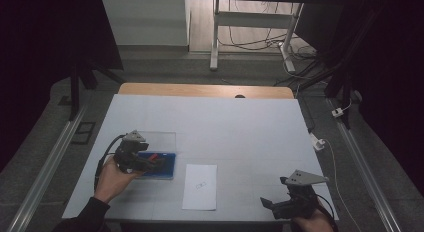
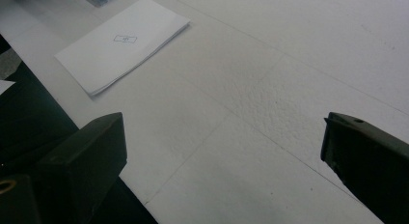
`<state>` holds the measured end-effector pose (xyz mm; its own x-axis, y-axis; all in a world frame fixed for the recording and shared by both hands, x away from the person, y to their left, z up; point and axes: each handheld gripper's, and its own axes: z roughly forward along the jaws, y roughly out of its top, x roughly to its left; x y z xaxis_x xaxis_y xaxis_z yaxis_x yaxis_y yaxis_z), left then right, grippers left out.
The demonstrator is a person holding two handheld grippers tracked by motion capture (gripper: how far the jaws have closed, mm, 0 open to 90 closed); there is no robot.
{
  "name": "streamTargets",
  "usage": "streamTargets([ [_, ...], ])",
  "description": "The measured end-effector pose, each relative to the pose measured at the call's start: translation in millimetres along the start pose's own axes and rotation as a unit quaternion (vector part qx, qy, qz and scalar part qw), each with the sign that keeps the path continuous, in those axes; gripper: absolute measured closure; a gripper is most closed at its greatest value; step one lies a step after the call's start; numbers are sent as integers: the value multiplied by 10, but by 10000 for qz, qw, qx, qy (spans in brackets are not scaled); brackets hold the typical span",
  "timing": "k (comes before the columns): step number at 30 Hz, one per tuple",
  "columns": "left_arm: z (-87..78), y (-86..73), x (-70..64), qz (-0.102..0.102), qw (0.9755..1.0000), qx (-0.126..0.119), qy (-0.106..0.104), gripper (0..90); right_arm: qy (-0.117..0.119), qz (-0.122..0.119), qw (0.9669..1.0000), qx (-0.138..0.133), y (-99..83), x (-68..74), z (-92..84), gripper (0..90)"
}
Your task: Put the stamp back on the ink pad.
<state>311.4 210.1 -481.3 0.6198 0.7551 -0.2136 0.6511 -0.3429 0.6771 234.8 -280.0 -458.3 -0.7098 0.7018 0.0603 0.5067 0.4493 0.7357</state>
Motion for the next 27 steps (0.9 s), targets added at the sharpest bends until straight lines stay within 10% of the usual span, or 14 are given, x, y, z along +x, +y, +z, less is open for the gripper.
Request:
streamTargets([
  [27,-313,-100,-158,19,9986,-458,-267,0,-7,16,10000,1,1,-2,0,24],
])
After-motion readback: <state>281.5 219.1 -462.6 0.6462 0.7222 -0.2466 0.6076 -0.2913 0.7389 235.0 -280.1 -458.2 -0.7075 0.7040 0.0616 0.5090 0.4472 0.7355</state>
